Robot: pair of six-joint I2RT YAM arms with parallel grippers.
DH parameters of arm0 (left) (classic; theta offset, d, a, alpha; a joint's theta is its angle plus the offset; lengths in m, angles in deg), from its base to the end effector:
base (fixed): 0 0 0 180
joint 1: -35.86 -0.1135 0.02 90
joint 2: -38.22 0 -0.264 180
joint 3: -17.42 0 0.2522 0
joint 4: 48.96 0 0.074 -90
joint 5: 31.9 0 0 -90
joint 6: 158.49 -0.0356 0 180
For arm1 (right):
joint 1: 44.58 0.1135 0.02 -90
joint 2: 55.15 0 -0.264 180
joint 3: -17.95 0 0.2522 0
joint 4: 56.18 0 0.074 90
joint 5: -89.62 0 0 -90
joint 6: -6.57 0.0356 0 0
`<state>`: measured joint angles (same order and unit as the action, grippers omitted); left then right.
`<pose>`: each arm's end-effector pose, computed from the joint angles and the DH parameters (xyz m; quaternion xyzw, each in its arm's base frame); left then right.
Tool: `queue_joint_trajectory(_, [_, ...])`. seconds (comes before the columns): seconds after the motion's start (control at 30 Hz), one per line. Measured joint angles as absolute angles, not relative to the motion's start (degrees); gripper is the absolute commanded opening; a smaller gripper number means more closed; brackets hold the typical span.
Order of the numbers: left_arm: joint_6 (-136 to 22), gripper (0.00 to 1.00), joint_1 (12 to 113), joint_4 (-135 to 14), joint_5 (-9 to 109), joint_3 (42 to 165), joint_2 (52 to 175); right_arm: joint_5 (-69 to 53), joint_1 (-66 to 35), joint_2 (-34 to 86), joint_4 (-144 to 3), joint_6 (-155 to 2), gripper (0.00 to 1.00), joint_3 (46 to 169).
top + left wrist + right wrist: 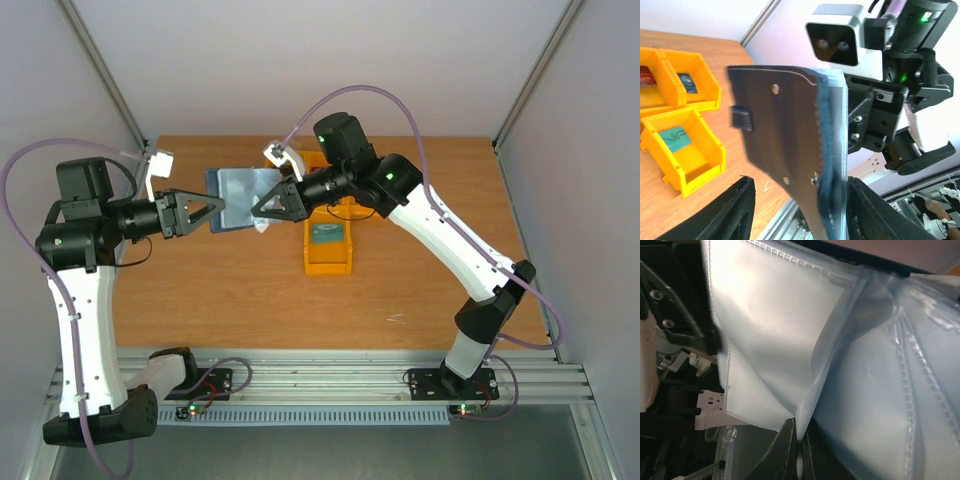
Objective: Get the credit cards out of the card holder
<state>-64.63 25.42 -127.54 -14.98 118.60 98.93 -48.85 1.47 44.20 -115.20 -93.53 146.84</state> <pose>0.1528 -0.0065 0.4554 0.1685 0.7493 -0.5143 0.3817 0.2357 0.2829 0.4503 -0.5532 0.5976 0.4791 0.3277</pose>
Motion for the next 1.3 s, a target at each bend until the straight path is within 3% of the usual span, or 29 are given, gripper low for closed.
queue_joint_trajectory(0.2, [-65.9, 0.26, 25.4, -128.9, -13.3, 117.4, 98.9, -50.4, 1.4, 43.8, -115.4, -93.6, 0.01, 146.9])
queue_joint_trajectory(0.33, [-64.9, 0.01, 25.4, -128.3, -13.5, 115.6, 98.8, -51.7, 1.4, 43.7, -115.4, -93.6, 0.01, 147.0])
queue_joint_trajectory(0.53, [-61.7, 0.00, 25.7, -125.1, -16.0, 113.5, 98.3, -52.6, 1.0, 44.3, -114.7, -92.4, 0.02, 147.0])
queue_joint_trajectory(0.7, [-61.2, 0.00, 25.9, -124.5, -14.5, 113.5, 98.2, -51.9, 0.6, 44.6, -113.9, -92.5, 0.37, 147.0])
queue_joint_trajectory(0.77, [-61.8, 0.00, 26.0, -125.2, -11.7, 113.6, 98.2, -49.0, 0.3, 44.6, -114.5, -92.1, 0.42, 147.5])
queue_joint_trajectory(1.0, [-75.9, 0.00, 27.6, -131.2, 21.2, 117.3, 98.3, -28.0, -4.0, 44.8, -124.6, -92.3, 0.45, 149.7])
queue_joint_trajectory(1.3, [-99.1, 0.00, 34.3, -128.5, 68.3, 112.5, 98.1, -25.3, -0.9, 45.2, -126.0, -93.2, 0.45, 149.7])
